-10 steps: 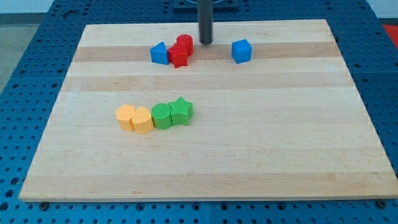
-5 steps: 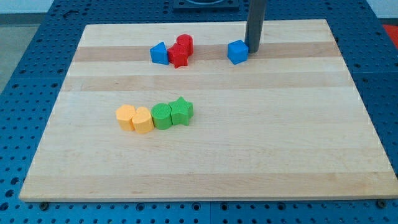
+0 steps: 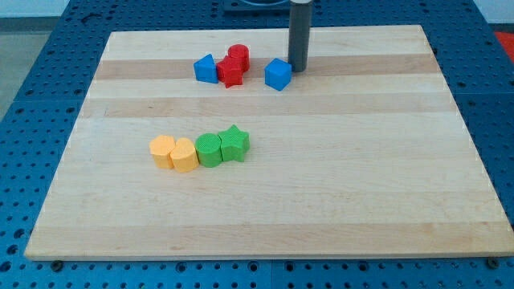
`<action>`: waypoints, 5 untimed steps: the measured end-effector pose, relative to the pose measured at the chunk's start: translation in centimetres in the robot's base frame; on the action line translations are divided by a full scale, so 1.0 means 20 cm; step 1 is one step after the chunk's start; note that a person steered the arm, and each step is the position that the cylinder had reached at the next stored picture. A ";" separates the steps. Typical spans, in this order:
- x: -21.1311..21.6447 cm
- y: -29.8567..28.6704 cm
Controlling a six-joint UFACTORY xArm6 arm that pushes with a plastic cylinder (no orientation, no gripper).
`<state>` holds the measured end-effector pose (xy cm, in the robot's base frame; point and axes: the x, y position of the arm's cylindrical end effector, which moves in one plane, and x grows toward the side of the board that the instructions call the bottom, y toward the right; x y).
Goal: Slide the blue cube down and left
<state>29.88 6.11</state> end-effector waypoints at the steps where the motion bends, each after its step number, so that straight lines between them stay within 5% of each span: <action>1: 0.06 0.03; 3: 0.23 -0.16; 5: 0.22 0.15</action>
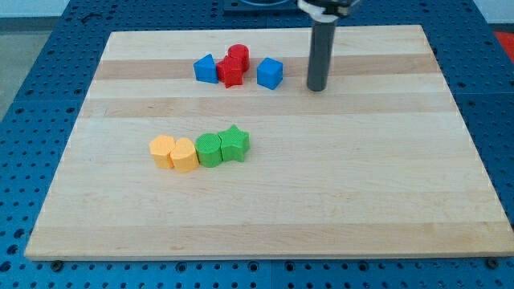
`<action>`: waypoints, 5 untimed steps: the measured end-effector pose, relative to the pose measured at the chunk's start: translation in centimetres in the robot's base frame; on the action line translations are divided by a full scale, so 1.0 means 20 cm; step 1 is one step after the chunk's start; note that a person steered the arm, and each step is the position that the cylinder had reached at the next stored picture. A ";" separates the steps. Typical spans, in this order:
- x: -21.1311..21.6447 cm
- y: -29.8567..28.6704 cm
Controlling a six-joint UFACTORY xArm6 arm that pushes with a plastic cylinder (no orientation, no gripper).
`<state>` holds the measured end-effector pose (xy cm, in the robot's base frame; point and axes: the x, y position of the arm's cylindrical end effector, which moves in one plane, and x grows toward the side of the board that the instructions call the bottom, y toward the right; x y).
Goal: Slide the blue cube down and left
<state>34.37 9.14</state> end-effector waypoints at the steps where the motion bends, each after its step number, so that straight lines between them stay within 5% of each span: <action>1: -0.09 -0.01; 3: -0.30 -0.18; 5: -0.12 -0.57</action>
<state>32.02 -2.31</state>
